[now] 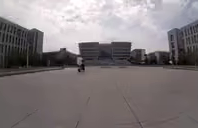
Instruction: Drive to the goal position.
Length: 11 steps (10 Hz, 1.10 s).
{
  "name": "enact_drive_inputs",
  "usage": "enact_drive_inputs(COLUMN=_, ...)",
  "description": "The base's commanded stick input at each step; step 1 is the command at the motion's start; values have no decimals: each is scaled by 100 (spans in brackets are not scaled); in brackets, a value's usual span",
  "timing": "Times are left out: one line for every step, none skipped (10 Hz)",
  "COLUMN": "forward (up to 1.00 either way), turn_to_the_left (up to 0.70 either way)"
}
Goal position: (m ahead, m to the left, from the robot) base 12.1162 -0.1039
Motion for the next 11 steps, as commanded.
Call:
enact_drive_inputs(forward=70, turn_to_the_left=0)
enact_drive_inputs(forward=70, turn_to_the_left=0)
enact_drive_inputs(forward=70, turn_to_the_left=0)
enact_drive_inputs(forward=70, turn_to_the_left=0)
enact_drive_inputs(forward=70, turn_to_the_left=0)
enact_drive_inputs(forward=70, turn_to_the_left=0)
enact_drive_inputs(forward=70, turn_to_the_left=0)
enact_drive_inputs(forward=70, turn_to_the_left=0)
enact_drive_inputs(forward=70, turn_to_the_left=0)
enact_drive_inputs(forward=70, turn_to_the_left=0)
enact_drive_inputs(forward=70, turn_to_the_left=0)
